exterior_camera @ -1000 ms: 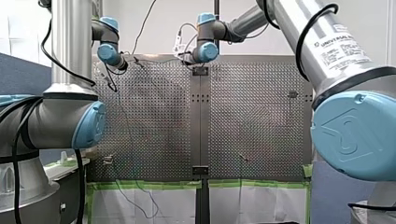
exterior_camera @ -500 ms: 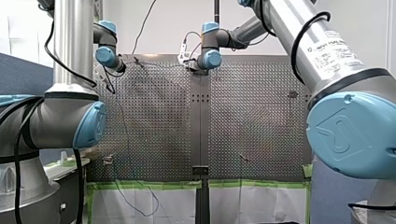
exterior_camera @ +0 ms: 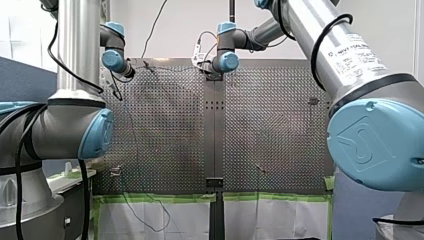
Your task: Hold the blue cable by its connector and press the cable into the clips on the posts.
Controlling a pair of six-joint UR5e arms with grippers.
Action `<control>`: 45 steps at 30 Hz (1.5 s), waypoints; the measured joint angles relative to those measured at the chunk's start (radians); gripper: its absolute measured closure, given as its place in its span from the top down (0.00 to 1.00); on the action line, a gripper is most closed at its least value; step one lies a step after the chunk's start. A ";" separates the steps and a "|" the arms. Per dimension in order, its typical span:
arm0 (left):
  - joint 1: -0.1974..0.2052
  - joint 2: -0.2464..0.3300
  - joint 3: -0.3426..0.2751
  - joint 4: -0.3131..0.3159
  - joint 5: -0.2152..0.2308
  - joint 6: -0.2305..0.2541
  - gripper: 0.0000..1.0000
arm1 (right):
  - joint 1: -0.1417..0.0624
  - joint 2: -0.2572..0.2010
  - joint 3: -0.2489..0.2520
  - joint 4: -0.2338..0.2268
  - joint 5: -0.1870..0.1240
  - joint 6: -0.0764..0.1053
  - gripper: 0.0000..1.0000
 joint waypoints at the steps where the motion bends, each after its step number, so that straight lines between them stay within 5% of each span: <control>1: -0.001 0.000 0.000 -0.003 -0.006 0.001 0.10 | 0.001 0.000 0.000 0.001 0.000 0.000 0.00; 3: -0.003 0.000 0.001 -0.005 -0.007 0.003 0.16 | 0.002 0.000 0.000 0.002 0.000 0.000 0.00; 5: -0.005 0.001 0.001 -0.008 0.001 0.006 0.38 | 0.003 0.000 0.000 0.004 -0.001 0.000 0.00; 6: -0.005 0.001 0.001 -0.009 0.008 0.006 0.38 | 0.003 0.000 0.000 0.005 -0.001 0.000 0.00; 7: -0.006 0.002 0.001 -0.012 0.018 0.007 0.60 | 0.004 0.000 0.000 0.005 -0.001 0.000 0.00; 8: -0.006 0.003 0.000 -0.015 0.025 0.009 0.68 | 0.004 0.000 0.000 0.006 -0.001 0.000 0.00; 10: -0.008 0.010 0.001 -0.028 0.035 0.016 0.68 | 0.005 0.000 0.000 0.007 -0.001 0.000 0.00; 11: -0.008 0.013 0.001 -0.033 0.038 0.020 1.00 | 0.005 0.000 0.000 0.007 -0.001 0.000 0.00; 26: -0.027 0.131 -0.062 -0.149 -0.042 0.101 1.00 | 0.010 -0.002 0.000 0.012 -0.001 -0.001 0.00; 37: -0.071 0.234 -0.165 -0.253 0.045 0.071 1.00 | 0.019 -0.004 0.000 0.018 -0.001 -0.004 0.00; 45: -0.095 0.300 -0.177 -0.320 0.081 0.119 1.00 | 0.022 -0.005 0.000 0.022 -0.001 -0.004 0.00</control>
